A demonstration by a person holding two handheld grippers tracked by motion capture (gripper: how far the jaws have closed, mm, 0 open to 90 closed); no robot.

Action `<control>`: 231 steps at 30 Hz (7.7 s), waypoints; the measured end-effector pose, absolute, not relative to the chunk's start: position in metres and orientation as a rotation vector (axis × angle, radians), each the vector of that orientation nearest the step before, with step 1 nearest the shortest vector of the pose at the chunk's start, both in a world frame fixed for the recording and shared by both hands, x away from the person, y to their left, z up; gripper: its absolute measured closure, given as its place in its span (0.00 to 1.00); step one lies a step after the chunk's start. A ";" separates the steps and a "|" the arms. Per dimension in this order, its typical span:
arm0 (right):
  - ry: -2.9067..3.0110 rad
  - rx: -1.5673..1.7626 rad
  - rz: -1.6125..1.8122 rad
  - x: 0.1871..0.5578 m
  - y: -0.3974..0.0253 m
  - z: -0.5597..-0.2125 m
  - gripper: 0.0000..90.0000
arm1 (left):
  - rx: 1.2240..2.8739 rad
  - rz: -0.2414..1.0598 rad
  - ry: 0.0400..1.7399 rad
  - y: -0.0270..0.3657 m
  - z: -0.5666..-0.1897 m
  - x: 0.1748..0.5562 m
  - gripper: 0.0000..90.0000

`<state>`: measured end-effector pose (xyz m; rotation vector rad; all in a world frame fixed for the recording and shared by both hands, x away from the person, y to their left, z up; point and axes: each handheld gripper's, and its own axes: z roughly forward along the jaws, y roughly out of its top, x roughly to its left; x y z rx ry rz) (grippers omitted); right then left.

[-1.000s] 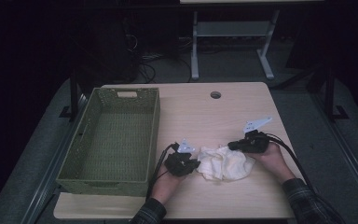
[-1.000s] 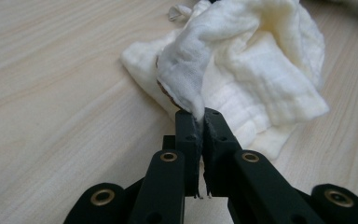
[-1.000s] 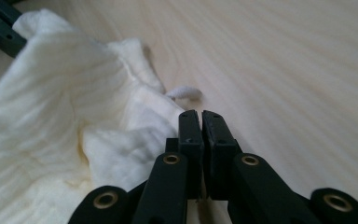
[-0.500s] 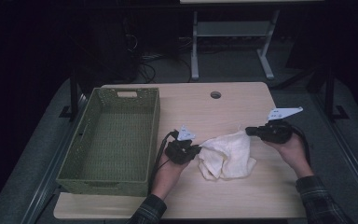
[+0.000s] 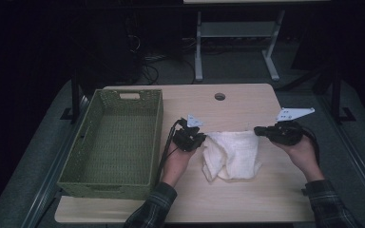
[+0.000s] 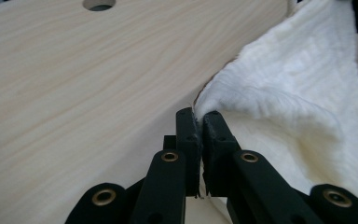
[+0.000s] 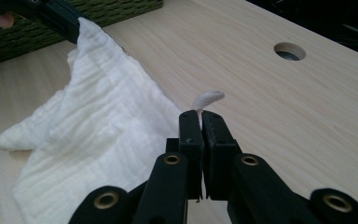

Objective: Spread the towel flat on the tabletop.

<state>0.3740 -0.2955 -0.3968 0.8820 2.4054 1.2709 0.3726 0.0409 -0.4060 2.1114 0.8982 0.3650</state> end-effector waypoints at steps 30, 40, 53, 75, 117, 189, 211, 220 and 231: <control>2.385 1.073 1.233 0.401 -0.304 -0.435 0.77 | 2.172 0.318 0.909 0.034 -0.423 0.391 0.62; 2.445 1.049 1.221 0.368 -0.309 -0.440 0.76 | 2.185 0.277 0.791 0.039 -0.418 0.343 0.57; 2.535 1.024 1.169 0.330 -0.302 -0.457 0.69 | 2.242 0.276 0.738 0.046 -0.436 0.305 0.53; 2.593 1.004 1.078 0.337 -0.297 -0.469 0.93 | 2.302 0.283 0.716 0.031 -0.449 0.316 0.93; 2.313 1.066 1.271 0.385 -0.341 -0.423 0.95 | 2.077 0.500 1.025 0.052 -0.414 0.397 0.96; 2.398 1.059 1.253 0.316 -0.358 -0.429 0.94 | 2.083 0.410 0.905 0.054 -0.392 0.324 0.99; 2.588 1.069 1.112 0.271 -0.355 -0.459 0.84 | 2.299 0.281 0.923 0.052 -0.435 0.273 0.92; 2.494 1.062 1.162 0.288 -0.362 -0.441 0.72 | 2.262 0.343 0.911 0.049 -0.423 0.296 0.66; 2.429 1.085 1.206 0.354 -0.349 -0.434 0.78 | 2.200 0.398 0.943 0.041 -0.418 0.356 0.69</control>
